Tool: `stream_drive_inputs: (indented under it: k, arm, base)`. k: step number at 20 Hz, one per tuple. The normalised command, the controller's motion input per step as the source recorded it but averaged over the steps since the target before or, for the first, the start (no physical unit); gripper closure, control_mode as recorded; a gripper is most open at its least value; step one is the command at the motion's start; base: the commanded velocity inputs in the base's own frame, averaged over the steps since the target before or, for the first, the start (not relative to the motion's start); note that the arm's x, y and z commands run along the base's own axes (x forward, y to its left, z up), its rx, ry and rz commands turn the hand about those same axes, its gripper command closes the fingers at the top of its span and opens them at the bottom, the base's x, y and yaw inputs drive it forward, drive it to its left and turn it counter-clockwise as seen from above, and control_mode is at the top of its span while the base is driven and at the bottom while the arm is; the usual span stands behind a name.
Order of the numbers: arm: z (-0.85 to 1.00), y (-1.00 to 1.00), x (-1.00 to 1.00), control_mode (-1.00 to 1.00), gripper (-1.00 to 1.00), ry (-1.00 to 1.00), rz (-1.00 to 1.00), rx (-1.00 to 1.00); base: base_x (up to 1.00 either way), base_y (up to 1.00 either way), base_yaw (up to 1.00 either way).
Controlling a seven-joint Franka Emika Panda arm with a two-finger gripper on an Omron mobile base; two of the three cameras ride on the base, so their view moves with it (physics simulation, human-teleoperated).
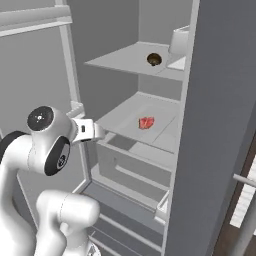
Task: Place one mushroom and one steak in each tupperware on the nearby counter, to pack two identical lunches.
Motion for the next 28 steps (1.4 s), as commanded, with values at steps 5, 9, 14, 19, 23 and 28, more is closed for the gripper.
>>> stream_drive_inputs:
  k: [5,9,14,19,23,28]
  arm:
    - [0.0,0.0,0.0,1.0,-1.0,0.0,0.0,0.0]
    - [0.0,0.0,0.0,1.0,-1.0,0.0,0.0,0.0]
    - [0.0,0.0,0.0,1.0,-1.0,0.0,0.0,0.0]
    - [0.0,0.0,0.0,1.0,-1.0,0.0,0.0,0.0]
    - [0.0,0.0,0.0,1.0,-1.0,0.0,0.0,0.0]
    - [0.0,0.0,0.0,1.0,-1.0,0.0,0.0,0.0]
  base:
    - [0.08,-0.57,-0.02]
    - [-0.42,-0.41,-0.03]
    - [-0.76,-0.27,-0.1]
    - [0.27,0.1,-0.09]
    - [0.64,0.11,-0.11]
    - [0.21,0.0,-0.24]
